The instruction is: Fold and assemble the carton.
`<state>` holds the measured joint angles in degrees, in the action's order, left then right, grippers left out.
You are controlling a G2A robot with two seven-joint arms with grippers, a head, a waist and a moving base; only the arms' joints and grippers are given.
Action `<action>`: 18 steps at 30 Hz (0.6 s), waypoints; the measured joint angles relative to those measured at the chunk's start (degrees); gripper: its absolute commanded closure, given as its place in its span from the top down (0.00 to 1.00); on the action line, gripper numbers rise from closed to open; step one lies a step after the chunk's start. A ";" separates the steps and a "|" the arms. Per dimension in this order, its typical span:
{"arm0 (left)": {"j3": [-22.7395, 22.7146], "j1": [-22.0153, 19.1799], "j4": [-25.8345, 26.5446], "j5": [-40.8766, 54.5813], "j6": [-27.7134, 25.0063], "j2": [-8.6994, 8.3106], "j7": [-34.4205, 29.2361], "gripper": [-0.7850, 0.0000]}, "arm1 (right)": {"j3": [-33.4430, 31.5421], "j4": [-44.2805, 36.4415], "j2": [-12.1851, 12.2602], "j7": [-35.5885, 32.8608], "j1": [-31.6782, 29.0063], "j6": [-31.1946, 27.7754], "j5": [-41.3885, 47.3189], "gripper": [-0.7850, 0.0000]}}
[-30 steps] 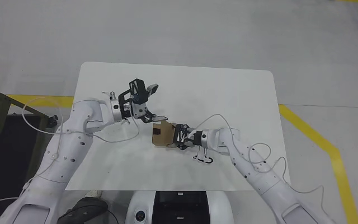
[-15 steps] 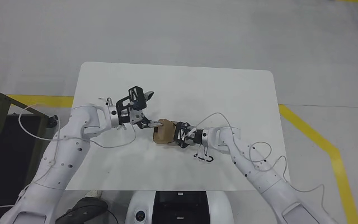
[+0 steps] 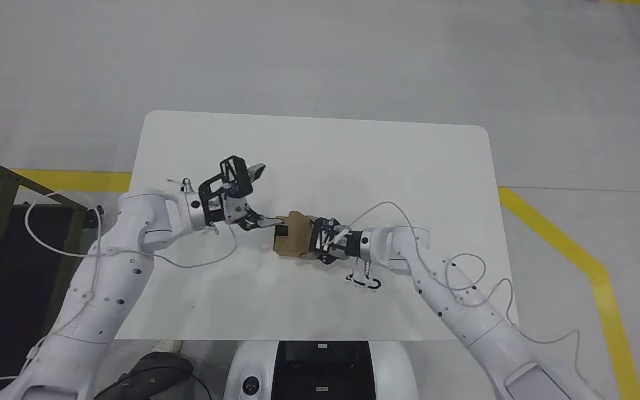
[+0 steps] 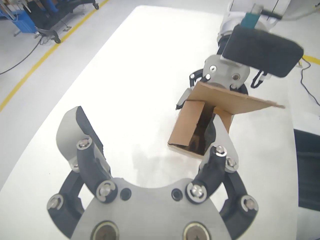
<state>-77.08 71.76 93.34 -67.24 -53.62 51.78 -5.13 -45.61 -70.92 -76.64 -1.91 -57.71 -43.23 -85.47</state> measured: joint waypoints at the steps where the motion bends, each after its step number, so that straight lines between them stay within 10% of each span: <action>1: -0.66 0.13 0.12 0.90 -0.59 -0.06 1.47 1.00 | 0.05 0.01 -0.01 -0.19 0.00 0.11 0.02 0.00; 18: 4.22 -4.05 2.70 -0.17 -4.10 0.44 -1.84 1.00 | 0.60 0.46 -0.16 -0.70 0.12 1.14 0.43 0.00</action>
<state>-72.86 67.70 96.04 -67.41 -57.72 52.22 -6.97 -45.01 -70.46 -76.79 -2.61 -57.58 -42.10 -85.04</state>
